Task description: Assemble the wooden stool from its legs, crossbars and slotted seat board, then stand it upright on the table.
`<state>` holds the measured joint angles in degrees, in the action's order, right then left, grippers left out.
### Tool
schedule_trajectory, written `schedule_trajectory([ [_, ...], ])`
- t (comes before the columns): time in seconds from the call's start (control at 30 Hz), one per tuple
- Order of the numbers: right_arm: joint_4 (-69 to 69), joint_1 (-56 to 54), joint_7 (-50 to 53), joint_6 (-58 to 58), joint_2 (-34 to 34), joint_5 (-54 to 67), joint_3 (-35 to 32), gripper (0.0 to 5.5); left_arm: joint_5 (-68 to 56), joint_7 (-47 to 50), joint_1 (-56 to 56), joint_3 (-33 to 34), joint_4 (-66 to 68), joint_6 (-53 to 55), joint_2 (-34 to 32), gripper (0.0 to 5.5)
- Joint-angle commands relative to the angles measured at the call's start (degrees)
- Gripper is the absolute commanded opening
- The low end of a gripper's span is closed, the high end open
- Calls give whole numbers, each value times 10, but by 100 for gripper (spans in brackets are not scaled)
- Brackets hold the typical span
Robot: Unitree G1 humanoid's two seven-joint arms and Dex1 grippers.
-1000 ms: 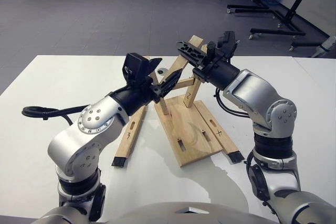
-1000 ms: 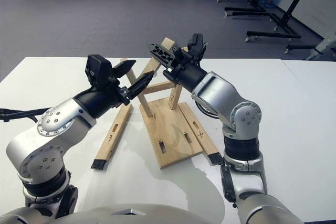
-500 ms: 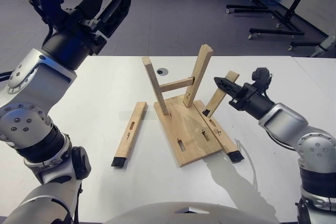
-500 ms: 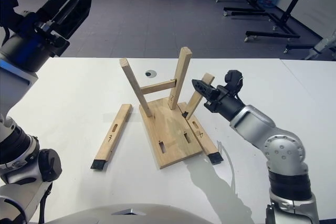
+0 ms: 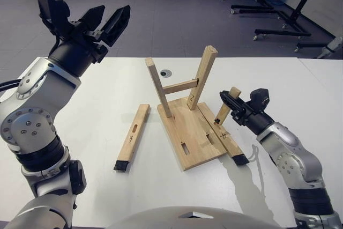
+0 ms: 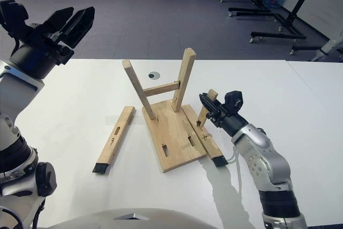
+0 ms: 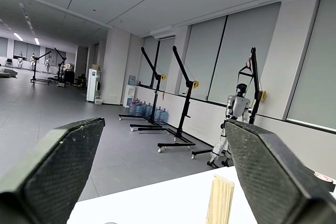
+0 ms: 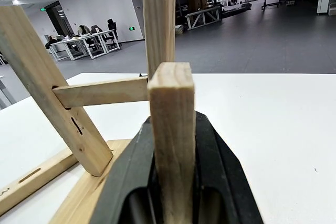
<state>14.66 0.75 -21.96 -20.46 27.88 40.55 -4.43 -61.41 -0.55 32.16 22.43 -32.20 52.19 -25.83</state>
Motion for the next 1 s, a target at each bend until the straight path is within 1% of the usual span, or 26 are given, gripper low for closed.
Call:
schedule_trajectory([
  [0.03, -31, 1, -18, 19, -19, -31, -6, 40, 1, -1, -4, -12, 4, -10, -7, 415],
  [0.4, -41, 26, -43, 17, -47, -58, -25, 40, -1, 4, -8, -19, 6, -22, -8, 415],
  [0.63, -57, 8, -40, 19, -71, -71, -25, 40, -2, 7, -8, -23, 6, -24, -9, 415],
  [1.0, -68, -3, -37, 27, -91, -101, -19, 40, -8, 13, -10, -27, 3, -26, -5, 415],
])
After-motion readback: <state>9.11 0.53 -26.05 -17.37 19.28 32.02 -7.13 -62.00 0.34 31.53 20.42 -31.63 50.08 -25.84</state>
